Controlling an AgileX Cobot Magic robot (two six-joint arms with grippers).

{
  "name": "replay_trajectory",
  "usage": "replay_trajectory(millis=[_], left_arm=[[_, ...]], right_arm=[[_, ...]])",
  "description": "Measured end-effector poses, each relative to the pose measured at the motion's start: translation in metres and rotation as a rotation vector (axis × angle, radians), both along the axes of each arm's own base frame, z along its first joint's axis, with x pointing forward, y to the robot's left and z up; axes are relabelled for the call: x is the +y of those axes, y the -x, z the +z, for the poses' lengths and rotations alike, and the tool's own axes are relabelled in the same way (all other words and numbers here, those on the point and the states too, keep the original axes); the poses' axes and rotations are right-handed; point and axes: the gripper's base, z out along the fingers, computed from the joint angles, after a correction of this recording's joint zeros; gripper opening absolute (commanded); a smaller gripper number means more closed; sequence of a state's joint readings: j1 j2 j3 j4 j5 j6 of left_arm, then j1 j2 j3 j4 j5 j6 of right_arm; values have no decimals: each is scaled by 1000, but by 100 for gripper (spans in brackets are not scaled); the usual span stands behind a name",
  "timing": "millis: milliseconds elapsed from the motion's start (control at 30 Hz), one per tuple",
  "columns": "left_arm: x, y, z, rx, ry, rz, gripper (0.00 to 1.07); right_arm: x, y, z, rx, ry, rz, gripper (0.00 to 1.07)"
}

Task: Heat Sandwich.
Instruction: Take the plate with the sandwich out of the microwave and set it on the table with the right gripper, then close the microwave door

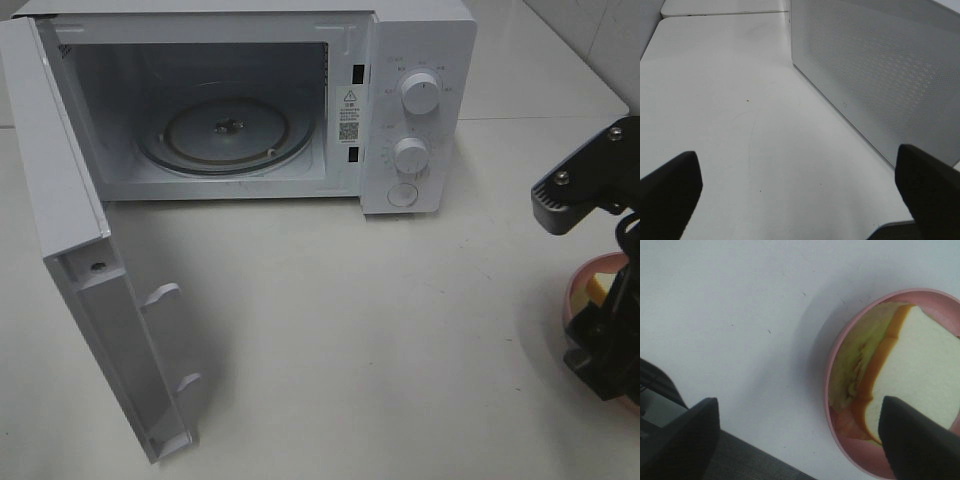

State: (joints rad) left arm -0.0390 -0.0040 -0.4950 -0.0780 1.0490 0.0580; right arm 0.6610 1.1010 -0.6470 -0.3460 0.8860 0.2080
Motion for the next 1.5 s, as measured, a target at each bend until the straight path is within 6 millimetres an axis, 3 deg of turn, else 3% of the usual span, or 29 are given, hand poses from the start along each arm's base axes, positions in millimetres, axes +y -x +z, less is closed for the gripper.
replay_trajectory(millis=[233,600,933,1200,1367,1500], left_arm=[[0,0,0,0,0,0,98],[0,0,0,0,0,0,98],[0,0,0,0,0,0,98],[0,0,0,0,0,0,98],[0,0,0,0,0,0,98],[0,0,0,0,0,0,98]], right_arm=[[-3,20,23,-3,-122,55,82],[-17,41,40,-41,-183,83,81],[-46,77,63,-194,-277,85,80],[-78,104,73,-352,-324,-101,77],[-83,118,74,-407,-382,-175,77],[-83,131,61,-424,-456,-253,77]])
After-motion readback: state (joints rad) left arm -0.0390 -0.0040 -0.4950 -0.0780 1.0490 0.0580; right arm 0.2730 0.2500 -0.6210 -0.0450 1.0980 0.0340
